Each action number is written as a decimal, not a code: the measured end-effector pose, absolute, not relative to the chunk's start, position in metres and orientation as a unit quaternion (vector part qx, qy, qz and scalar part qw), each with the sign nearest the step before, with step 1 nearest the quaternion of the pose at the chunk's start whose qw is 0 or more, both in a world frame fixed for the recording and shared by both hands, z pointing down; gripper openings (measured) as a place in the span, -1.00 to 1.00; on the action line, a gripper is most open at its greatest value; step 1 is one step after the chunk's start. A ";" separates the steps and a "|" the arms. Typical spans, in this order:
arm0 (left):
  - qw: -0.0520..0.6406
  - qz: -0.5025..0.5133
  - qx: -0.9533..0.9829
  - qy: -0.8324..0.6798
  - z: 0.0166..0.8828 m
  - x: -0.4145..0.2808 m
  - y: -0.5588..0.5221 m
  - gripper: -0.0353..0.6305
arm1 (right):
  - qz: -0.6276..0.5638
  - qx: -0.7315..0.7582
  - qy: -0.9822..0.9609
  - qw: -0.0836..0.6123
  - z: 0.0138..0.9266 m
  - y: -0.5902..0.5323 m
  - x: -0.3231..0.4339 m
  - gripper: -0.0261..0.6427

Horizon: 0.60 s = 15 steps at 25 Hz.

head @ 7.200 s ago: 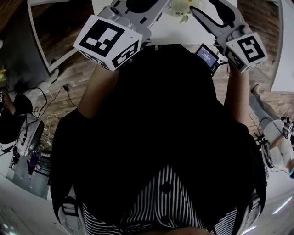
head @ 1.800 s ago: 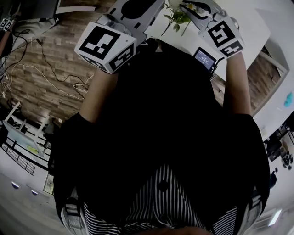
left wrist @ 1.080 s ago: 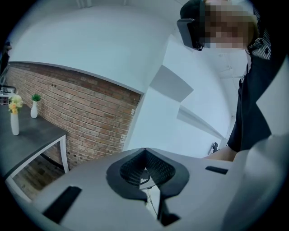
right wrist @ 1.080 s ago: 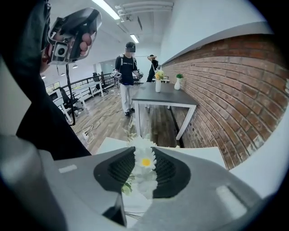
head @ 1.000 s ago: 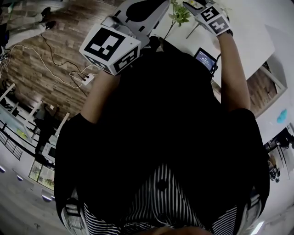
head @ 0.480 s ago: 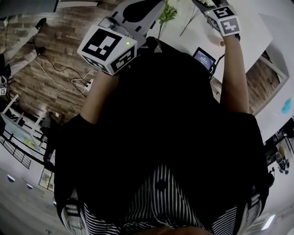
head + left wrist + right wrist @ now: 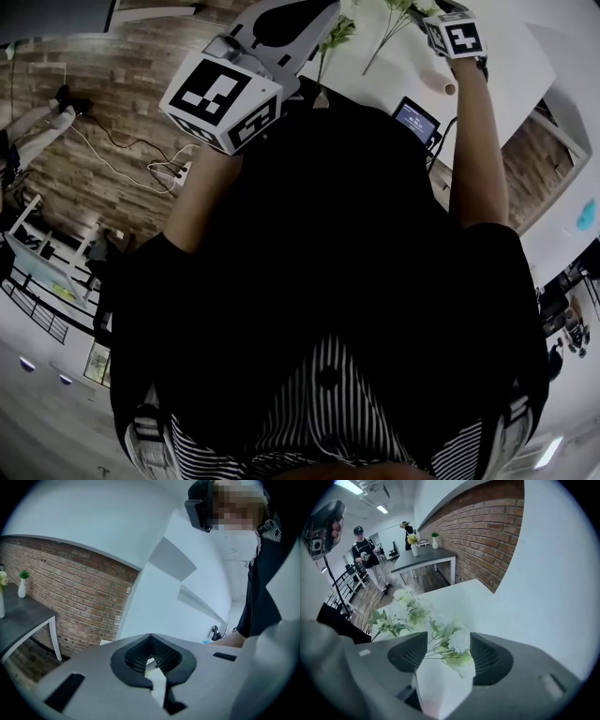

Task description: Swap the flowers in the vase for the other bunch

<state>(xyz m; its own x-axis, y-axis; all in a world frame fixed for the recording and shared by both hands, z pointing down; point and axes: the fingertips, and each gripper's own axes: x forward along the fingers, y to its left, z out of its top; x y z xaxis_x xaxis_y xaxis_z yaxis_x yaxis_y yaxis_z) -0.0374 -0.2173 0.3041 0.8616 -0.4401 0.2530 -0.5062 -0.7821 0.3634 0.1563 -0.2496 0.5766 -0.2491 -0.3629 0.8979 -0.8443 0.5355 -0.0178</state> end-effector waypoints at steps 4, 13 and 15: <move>0.218 0.086 0.937 -0.259 0.307 -0.029 -0.216 -0.89 | 0.275 0.421 -0.711 0.492 0.610 -0.252 0.183 -0.08; 0.225 0.103 0.930 -0.272 0.316 -0.038 -0.221 -0.89 | 0.298 0.386 -0.719 0.495 0.646 -0.260 0.172 -0.63; 0.224 0.102 0.931 -0.270 0.316 -0.038 -0.222 -0.89 | 0.305 0.392 -0.724 0.479 0.636 -0.259 0.170 -0.72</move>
